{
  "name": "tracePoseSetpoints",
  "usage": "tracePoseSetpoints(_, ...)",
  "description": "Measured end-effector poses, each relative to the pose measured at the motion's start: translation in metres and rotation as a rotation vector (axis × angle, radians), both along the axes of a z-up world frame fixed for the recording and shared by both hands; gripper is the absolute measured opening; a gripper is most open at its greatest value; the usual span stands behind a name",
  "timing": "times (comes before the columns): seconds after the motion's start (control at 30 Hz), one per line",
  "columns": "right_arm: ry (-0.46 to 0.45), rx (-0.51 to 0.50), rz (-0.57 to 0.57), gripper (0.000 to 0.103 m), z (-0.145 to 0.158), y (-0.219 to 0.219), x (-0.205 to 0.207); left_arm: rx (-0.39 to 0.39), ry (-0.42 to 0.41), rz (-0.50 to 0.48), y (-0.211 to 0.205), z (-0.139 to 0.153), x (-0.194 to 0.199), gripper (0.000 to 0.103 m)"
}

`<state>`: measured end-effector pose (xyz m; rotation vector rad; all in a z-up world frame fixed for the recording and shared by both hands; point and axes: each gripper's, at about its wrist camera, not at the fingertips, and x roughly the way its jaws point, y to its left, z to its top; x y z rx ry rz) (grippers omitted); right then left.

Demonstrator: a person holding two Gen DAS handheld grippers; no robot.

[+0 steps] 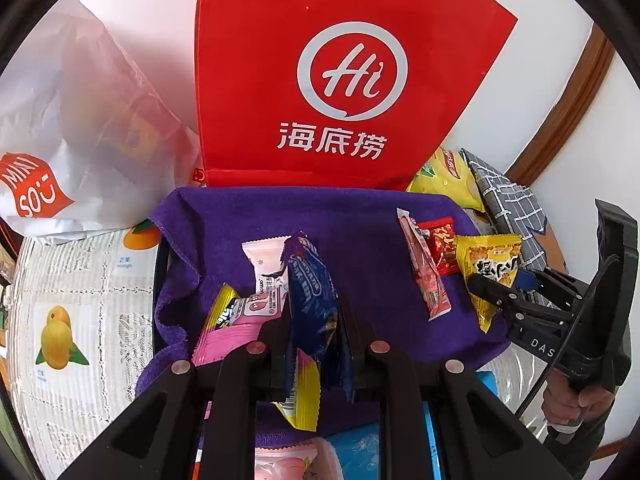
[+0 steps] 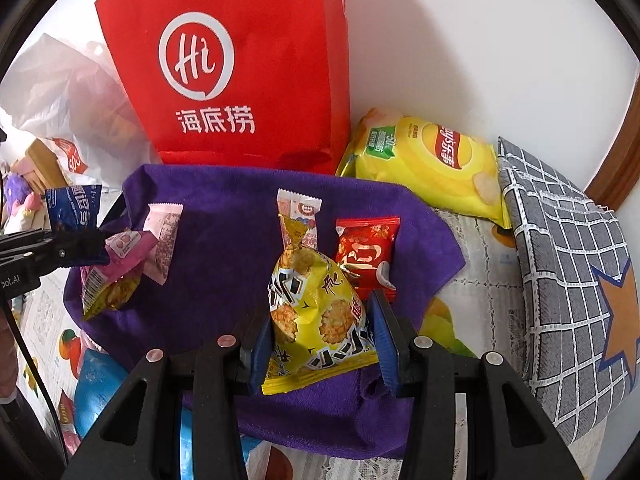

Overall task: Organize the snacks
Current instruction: 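Carry the blue snack and yellow bag over the purple towel with both grippers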

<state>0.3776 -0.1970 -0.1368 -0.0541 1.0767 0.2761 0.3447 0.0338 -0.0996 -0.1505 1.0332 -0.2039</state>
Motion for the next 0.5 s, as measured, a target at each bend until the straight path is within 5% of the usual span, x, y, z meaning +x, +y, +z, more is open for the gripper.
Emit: tracePoseSetpoints(0.5, 0.04, -0.024, 0.017, 0.045, -0.012, 0.009, 0.004, -0.03, 0.023, 0.002, 0.002, -0.004, 0.003, 0.017)
